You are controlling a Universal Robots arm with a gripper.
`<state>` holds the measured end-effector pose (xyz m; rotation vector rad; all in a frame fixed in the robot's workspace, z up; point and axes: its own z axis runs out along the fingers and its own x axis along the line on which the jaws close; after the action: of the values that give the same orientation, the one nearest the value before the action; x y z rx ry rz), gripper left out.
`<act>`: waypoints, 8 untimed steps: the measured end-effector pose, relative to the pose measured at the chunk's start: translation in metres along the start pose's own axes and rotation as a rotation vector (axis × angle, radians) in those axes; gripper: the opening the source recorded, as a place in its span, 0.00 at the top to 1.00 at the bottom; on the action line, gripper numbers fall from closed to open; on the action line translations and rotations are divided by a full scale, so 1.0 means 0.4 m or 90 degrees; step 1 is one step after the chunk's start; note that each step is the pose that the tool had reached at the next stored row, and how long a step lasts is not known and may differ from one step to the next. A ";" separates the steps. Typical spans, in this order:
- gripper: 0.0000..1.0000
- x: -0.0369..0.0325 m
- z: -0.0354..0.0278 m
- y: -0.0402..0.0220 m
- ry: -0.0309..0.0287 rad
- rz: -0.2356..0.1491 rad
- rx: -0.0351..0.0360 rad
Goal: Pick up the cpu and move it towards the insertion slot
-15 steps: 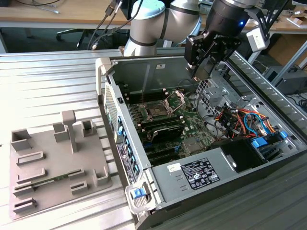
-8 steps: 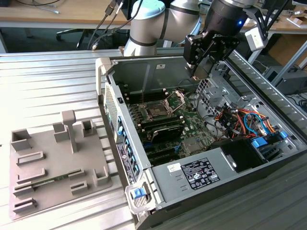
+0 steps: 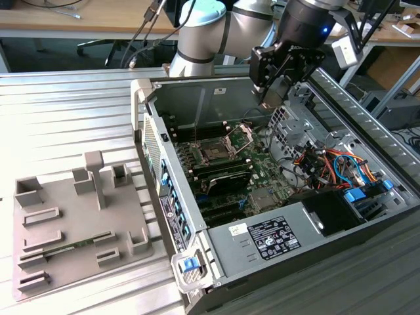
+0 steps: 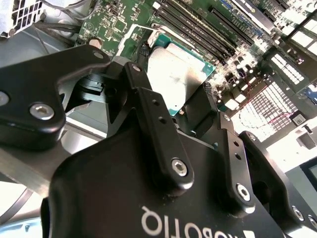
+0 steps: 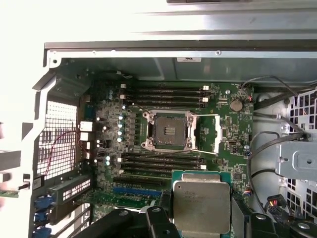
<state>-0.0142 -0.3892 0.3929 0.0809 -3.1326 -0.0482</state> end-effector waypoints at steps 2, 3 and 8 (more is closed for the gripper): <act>0.45 0.000 0.001 0.003 0.0000 0.000 0.0000; 0.45 0.000 0.001 0.005 0.0000 0.000 0.0001; 0.45 -0.001 0.002 0.010 0.0001 0.000 0.0001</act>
<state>-0.0142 -0.3853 0.3923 0.0810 -3.1325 -0.0480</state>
